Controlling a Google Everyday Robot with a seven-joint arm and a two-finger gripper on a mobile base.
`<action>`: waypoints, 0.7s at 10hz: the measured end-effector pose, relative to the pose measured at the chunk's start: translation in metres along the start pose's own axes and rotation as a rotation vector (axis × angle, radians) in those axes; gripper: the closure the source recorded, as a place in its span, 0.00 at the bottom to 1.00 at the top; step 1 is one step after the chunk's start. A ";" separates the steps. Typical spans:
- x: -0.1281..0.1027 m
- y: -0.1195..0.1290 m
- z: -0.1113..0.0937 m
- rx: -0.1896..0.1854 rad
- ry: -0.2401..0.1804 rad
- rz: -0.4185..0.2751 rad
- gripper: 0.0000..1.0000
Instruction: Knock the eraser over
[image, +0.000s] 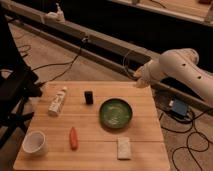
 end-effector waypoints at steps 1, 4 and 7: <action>0.000 0.000 0.000 -0.002 0.001 0.000 0.88; -0.010 -0.004 0.031 -0.056 -0.014 -0.069 1.00; -0.026 0.007 0.079 -0.137 -0.066 -0.078 1.00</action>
